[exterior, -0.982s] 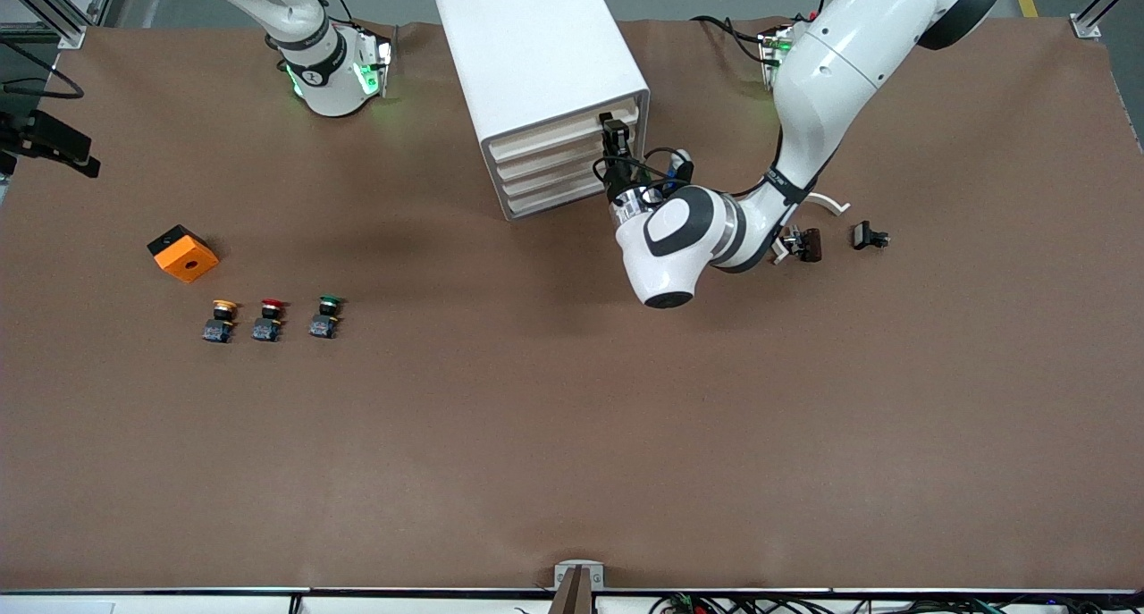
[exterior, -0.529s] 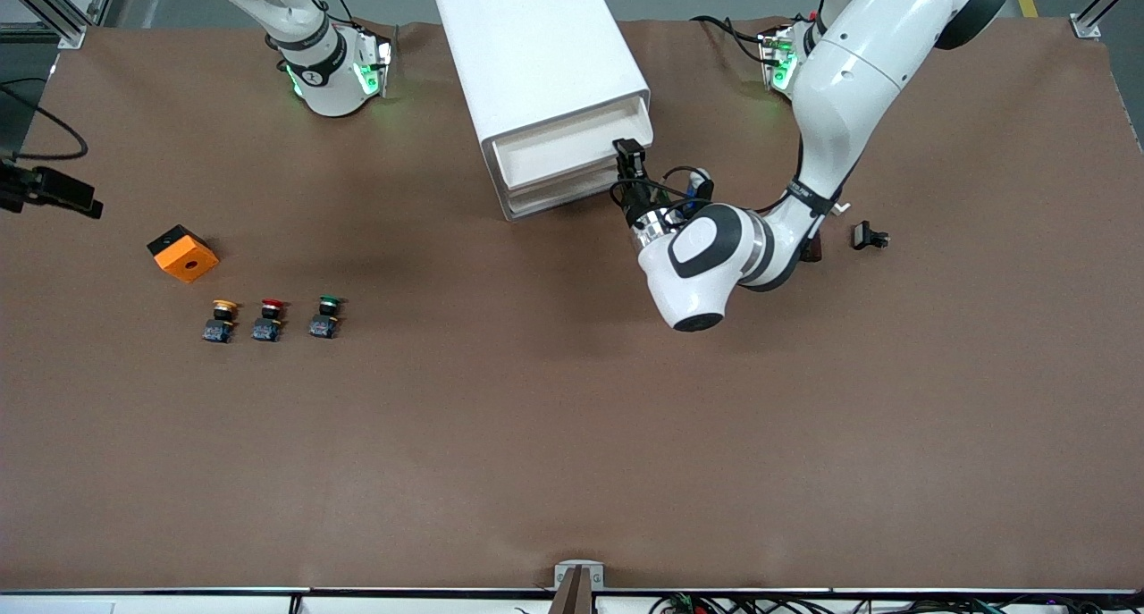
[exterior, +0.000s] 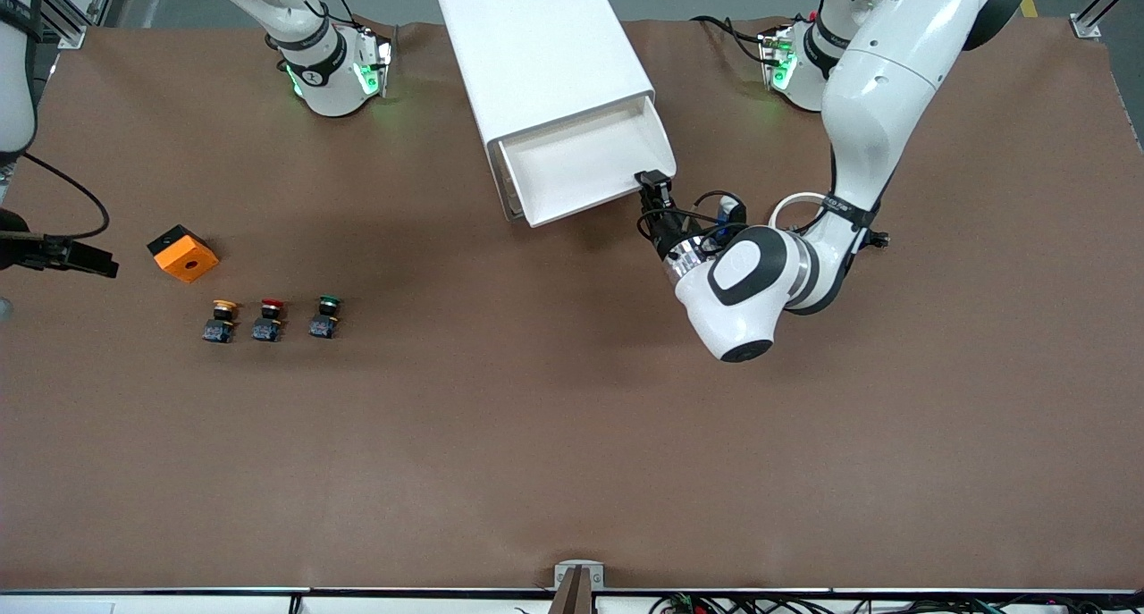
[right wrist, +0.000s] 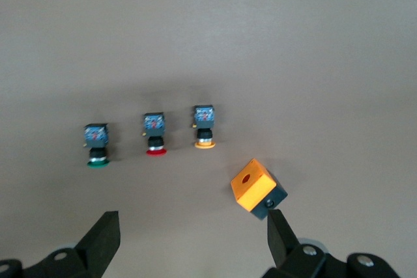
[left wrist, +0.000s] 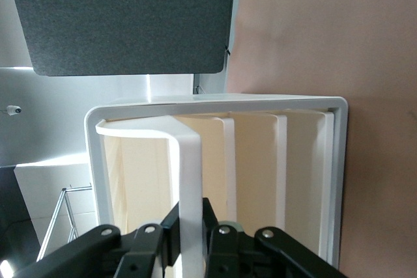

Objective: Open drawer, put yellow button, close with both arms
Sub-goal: 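Pull the drawer open with the left gripper while the right gripper reaches buttons, then grasp the yellow-rimmed push button with the right gripper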

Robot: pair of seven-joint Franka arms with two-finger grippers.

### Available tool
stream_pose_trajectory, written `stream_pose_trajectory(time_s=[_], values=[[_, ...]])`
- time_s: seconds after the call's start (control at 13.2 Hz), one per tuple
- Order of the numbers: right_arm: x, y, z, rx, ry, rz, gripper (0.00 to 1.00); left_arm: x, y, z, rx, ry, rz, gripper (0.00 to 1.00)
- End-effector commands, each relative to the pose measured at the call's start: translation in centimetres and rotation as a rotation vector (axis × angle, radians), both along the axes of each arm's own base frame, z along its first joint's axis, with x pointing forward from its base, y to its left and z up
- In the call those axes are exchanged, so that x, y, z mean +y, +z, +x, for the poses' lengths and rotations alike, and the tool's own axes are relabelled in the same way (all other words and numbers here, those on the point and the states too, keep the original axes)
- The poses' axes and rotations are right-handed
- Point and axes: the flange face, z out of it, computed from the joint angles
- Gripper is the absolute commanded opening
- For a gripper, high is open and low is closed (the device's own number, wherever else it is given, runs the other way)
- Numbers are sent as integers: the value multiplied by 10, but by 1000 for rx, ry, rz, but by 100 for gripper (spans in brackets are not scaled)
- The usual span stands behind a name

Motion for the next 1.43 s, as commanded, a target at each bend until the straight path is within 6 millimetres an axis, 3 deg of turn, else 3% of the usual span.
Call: stream_pose_trajectory(time_s=[0.0, 0.38, 0.6, 0.68, 0.91, 0.98, 1.13, 1.36], values=[[-19, -44, -5, -32, -24, 21, 100, 30, -14, 28, -103, -10, 73, 11], [-38, -143, -26, -109, -99, 57, 100, 40, -16, 32, -123, -21, 103, 21], [-39, -182, -22, -120, -111, 58, 100, 38, -17, 31, -122, -21, 101, 38], [-38, -194, -19, -125, -104, 54, 100, 37, -17, 30, -120, -23, 99, 49], [-36, -226, -17, -124, -96, 47, 100, 33, -16, 28, -119, -26, 92, 95], [-34, -236, -18, -130, -92, 43, 100, 31, -15, 28, -122, -27, 86, 100], [-31, -265, -26, -153, -87, 32, 100, 28, -8, 28, -124, -23, 72, 100], [-21, -280, -30, -138, -61, 41, 100, 21, 0, 24, -91, -14, 36, 100]])
